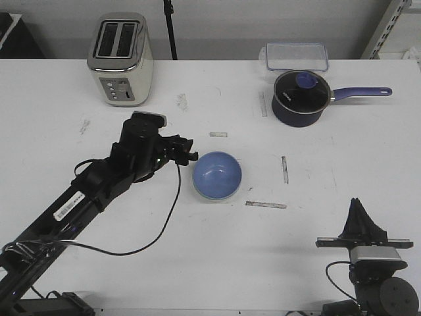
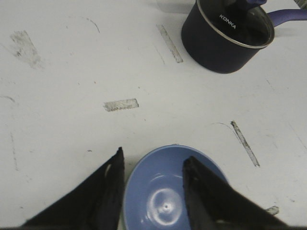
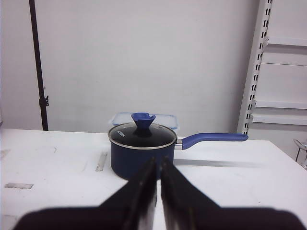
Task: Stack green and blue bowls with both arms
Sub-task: 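Open the left gripper and retract it back to rest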
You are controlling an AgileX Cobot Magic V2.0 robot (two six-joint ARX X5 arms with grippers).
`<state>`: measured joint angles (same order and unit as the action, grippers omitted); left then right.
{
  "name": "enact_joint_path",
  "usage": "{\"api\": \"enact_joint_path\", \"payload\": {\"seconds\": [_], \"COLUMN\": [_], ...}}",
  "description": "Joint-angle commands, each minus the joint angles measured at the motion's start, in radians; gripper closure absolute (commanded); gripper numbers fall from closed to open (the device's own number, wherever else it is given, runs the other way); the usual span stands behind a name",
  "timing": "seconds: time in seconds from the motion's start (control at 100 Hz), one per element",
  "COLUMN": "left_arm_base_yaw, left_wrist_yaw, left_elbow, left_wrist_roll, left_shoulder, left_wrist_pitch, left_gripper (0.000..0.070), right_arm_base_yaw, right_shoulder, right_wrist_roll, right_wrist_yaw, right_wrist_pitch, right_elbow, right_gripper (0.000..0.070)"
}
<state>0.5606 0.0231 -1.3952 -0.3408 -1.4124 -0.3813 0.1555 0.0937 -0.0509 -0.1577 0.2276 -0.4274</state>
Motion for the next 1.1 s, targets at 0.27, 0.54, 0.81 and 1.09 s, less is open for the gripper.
{"api": "enact_joint_path", "payload": {"seconds": [0.27, 0.54, 0.81, 1.09], "left_arm_base_yaw": [-0.111, -0.301, -0.48, -0.548], "left_wrist_yaw": [-0.005, -0.005, -0.005, -0.005], "left_elbow": [0.364, 0.661, 0.857, 0.904], "left_wrist_roll": [0.332, 0.335, 0.333, 0.333], "left_shoulder": [0.281, 0.558, 0.826, 0.964], "left_wrist_pitch": [0.327, 0.569, 0.567, 0.381], "left_gripper": [0.07, 0.07, 0.0699, 0.0699], "right_arm_base_yaw": [0.002, 0.002, 0.002, 0.002], "right_shoulder": [-0.002, -0.002, -0.002, -0.002], "right_wrist_roll": [0.009, 0.009, 0.009, 0.009], "right_wrist_yaw": [0.0, 0.0, 0.0, 0.0], "right_wrist_pitch": [-0.01, -0.01, -0.01, -0.01], "right_elbow": [-0.004, -0.004, -0.004, -0.004], "right_gripper": [0.069, 0.069, 0.069, 0.069]}}
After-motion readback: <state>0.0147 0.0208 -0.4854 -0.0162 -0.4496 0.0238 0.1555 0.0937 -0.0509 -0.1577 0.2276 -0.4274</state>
